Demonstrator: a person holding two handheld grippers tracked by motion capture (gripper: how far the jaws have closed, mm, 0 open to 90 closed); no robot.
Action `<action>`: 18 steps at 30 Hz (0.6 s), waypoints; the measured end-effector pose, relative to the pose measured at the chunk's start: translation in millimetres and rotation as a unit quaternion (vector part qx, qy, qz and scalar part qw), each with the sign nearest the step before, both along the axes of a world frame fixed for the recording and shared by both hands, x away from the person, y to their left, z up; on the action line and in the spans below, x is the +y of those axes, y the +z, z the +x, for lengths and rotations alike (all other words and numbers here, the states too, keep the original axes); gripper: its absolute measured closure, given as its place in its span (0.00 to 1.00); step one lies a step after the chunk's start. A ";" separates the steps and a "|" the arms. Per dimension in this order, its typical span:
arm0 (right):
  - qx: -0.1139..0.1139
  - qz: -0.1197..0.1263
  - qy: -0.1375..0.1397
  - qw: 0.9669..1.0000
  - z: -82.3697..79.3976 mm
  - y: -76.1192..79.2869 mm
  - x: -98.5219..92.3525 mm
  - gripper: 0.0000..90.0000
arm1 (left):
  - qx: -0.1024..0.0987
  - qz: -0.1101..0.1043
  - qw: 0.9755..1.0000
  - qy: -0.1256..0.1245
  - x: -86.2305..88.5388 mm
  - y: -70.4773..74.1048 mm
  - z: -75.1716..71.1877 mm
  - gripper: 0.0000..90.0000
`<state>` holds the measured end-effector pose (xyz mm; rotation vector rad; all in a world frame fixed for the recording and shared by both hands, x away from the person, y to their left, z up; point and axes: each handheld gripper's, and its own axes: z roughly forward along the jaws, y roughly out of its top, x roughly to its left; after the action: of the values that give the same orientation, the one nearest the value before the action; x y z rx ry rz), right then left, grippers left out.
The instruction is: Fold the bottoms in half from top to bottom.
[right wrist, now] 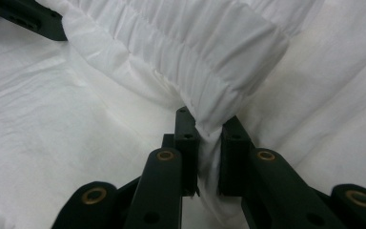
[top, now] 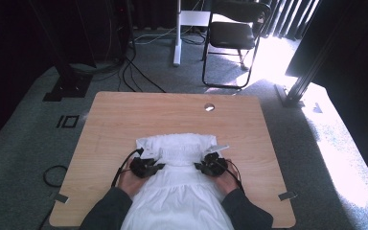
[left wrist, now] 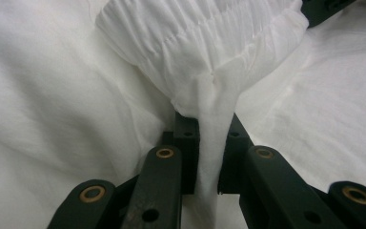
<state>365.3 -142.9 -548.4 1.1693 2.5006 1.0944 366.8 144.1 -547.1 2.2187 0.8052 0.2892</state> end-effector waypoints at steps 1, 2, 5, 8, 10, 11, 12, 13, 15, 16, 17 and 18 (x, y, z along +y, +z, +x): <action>-0.003 -0.003 -0.004 1.000 5.7 0.3 1.0 0.90 | 0.000 0.000 1.000 0.003 -0.5 0.2 6.6 0.92; -0.005 -0.004 -0.007 1.000 11.4 0.3 1.6 0.90 | 0.000 0.000 1.000 0.007 -1.1 0.5 13.1 0.92; -0.001 0.001 -0.019 1.000 27.7 0.5 2.0 0.90 | 0.002 0.002 1.000 0.015 -2.7 1.6 30.4 0.92; -0.006 -0.001 -0.034 0.999 47.1 0.9 3.7 0.90 | 0.005 0.006 1.000 0.029 -5.4 3.1 49.3 0.92; -0.007 -0.003 -0.035 0.999 50.9 1.0 4.1 0.90 | 0.008 0.011 0.999 0.040 -8.4 4.7 60.8 0.92; -0.009 -0.006 -0.043 0.999 63.2 1.5 5.8 0.90 | 0.008 0.018 0.999 0.045 -10.0 5.7 66.6 0.92; -0.009 -0.006 -0.043 0.999 63.2 1.5 5.8 0.90 | 0.008 0.023 0.999 0.049 -11.4 6.6 71.1 0.92; -0.010 -0.006 -0.045 0.999 68.0 1.7 6.1 0.90 | 0.010 0.029 0.998 0.055 -13.6 7.9 78.8 0.92; -0.008 -0.009 -0.055 0.998 80.6 2.6 8.0 0.90 | 0.016 0.039 0.997 0.068 -17.1 10.4 90.8 0.92; -0.017 -0.021 -0.056 0.998 93.1 3.6 10.7 0.90 | 0.019 0.044 0.996 0.075 -18.9 11.6 96.4 0.91; -0.017 -0.021 -0.056 0.998 93.1 3.6 10.7 0.90 | 0.019 0.053 0.995 0.079 -21.1 12.9 101.1 0.91; -0.016 -0.023 -0.061 0.998 98.4 4.0 11.4 0.90 | 0.019 0.059 0.994 0.086 -23.9 13.7 104.9 0.91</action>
<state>463.7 -131.5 -544.4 1.2623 2.3822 1.0115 471.7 120.2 -533.4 2.2737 1.0262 0.3889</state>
